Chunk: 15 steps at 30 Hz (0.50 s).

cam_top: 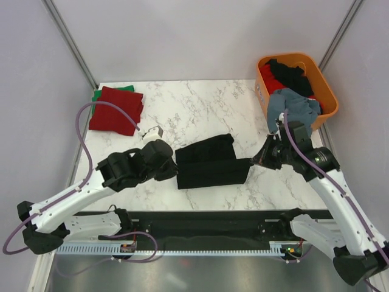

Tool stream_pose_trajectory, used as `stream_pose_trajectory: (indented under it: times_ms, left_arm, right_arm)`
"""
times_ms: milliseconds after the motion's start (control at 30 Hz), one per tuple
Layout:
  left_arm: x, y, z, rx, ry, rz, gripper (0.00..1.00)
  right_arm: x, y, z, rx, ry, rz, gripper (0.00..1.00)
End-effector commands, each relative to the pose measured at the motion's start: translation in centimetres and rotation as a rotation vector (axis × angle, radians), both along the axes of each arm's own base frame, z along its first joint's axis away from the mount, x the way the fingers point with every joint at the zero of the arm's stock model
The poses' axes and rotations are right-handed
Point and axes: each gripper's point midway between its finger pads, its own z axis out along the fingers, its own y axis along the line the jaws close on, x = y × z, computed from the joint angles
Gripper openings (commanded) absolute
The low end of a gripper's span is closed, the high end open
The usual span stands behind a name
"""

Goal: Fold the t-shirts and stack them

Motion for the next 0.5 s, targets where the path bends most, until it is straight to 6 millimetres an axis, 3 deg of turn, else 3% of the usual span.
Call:
stream_pose_trajectory:
  times_ms: [0, 333, 467]
  left_arm:
    - [2.9, 3.0, 0.0, 0.151, -0.078, 0.055, 0.04]
    - [9.9, 3.9, -0.9, 0.160, -0.074, 0.076, 0.02]
    - [12.7, 4.2, -2.9, 0.181, -0.035, 0.077, 0.02]
  right_arm:
    - [3.5, -1.1, 1.8, -0.105, -0.097, -0.035, 0.00]
    - [10.1, -0.1, 1.2, -0.193, -0.090, -0.019, 0.00]
    - [13.2, 0.0, -0.9, -0.225, -0.045, -0.032, 0.00]
